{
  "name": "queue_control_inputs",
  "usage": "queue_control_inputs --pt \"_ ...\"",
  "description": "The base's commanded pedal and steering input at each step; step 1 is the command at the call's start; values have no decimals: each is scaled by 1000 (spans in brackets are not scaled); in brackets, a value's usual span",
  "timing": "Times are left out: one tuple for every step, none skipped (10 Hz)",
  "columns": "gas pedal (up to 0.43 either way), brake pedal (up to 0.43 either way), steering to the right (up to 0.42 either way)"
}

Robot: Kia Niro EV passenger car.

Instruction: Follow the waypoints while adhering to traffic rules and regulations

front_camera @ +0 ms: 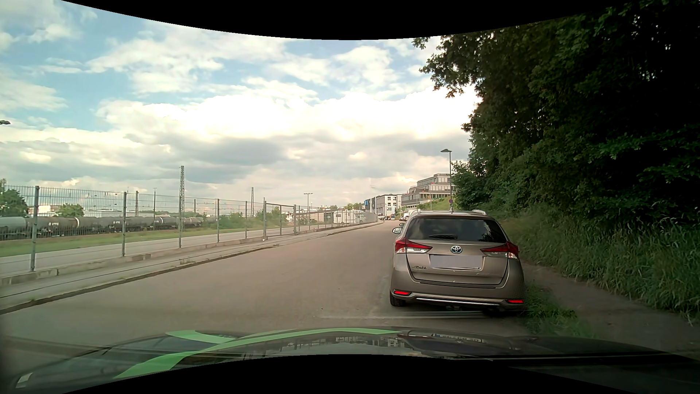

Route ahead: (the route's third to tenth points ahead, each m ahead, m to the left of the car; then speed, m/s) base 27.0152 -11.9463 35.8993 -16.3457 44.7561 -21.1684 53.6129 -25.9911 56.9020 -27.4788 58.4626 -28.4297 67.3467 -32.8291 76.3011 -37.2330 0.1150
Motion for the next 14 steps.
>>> queue_control_inputs --pt "0 110 976" --pt "0 98 976" --pt "0 85 976" --pt "0 79 976" --pt "0 79 976" --pt "0 79 976" --pt "0 79 975" --pt "0 79 975" --pt "0 73 974" --pt "0 61 974" --pt "0 55 973" --pt "0 55 973" --pt "0 49 973" --pt "0 49 973"
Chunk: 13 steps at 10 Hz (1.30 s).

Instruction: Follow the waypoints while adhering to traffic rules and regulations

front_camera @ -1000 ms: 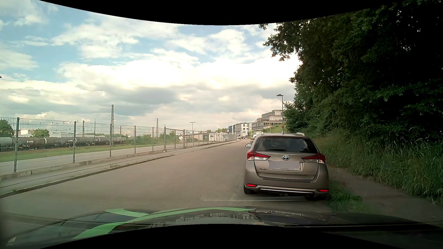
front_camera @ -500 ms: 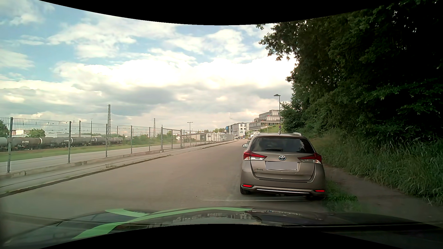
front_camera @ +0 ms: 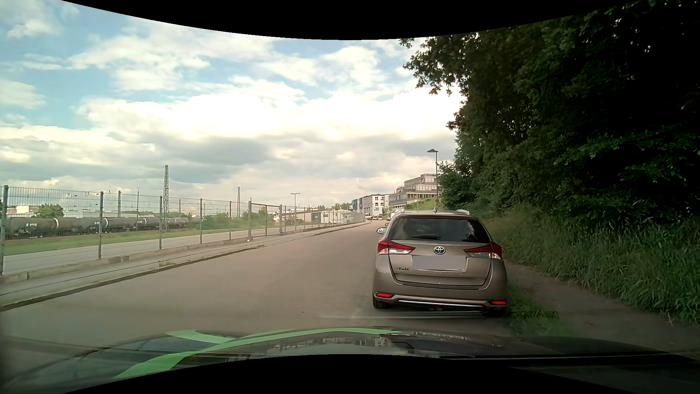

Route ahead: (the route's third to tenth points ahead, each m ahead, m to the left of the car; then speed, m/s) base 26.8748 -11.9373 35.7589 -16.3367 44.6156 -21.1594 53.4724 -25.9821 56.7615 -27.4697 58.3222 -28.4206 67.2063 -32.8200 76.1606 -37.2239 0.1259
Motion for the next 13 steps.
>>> queue_control_inputs --pt "0 49 974" --pt "0 55 973" --pt "0 85 973" --pt "0 98 974" --pt "0 104 973" --pt "0 91 973" --pt "0 79 973" --pt "0 61 973" --pt "0 67 973" --pt "0 91 973" --pt "0 98 970" --pt "0 110 962" --pt "0 110 940"
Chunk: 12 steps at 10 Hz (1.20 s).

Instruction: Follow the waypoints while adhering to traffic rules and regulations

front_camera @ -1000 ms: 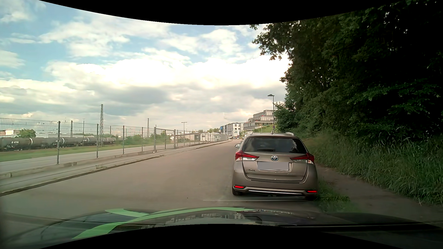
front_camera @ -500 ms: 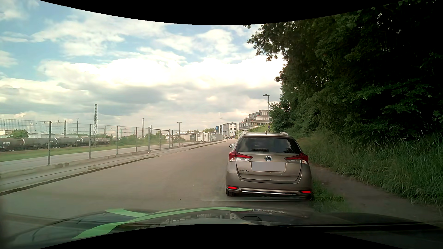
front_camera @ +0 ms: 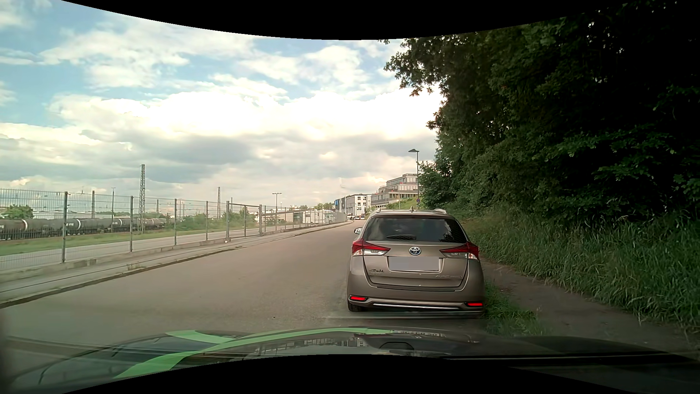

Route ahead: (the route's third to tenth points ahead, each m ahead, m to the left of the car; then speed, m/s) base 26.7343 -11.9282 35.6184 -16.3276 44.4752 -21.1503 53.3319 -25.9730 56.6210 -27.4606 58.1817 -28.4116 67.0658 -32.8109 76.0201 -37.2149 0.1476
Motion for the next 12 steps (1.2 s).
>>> queue_control_inputs --pt "0 110 924" --pt "0 104 915" --pt "0 85 914" --pt "0 67 913" --pt "0 67 909" --pt "0 67 902" --pt "0 67 897" --pt "0 67 894" --pt "0 67 891" --pt "0 67 877" --pt "0 55 862" --pt "0 49 851"
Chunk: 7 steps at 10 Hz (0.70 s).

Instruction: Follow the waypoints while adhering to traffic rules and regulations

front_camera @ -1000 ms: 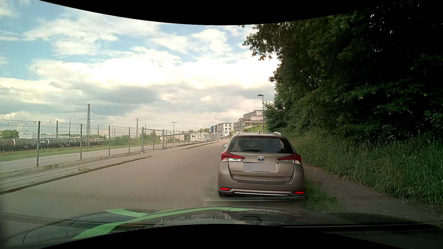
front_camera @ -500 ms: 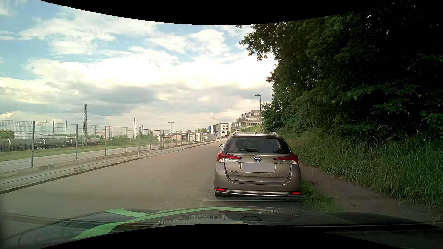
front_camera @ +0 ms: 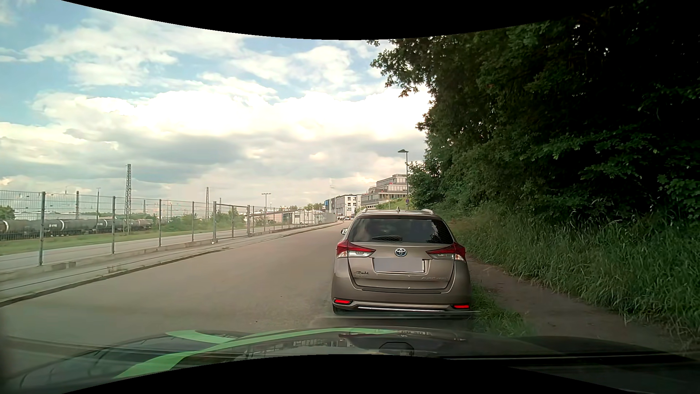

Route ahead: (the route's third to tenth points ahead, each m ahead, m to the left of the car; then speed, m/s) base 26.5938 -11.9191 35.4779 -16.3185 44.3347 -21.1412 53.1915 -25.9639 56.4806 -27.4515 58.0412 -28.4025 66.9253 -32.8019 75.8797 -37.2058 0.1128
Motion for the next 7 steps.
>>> queue_control_inputs --pt "0 55 846" --pt "0 61 836" --pt "0 91 817" --pt "0 91 799" --pt "0 98 769" --pt "0 98 749" --pt "0 98 735"
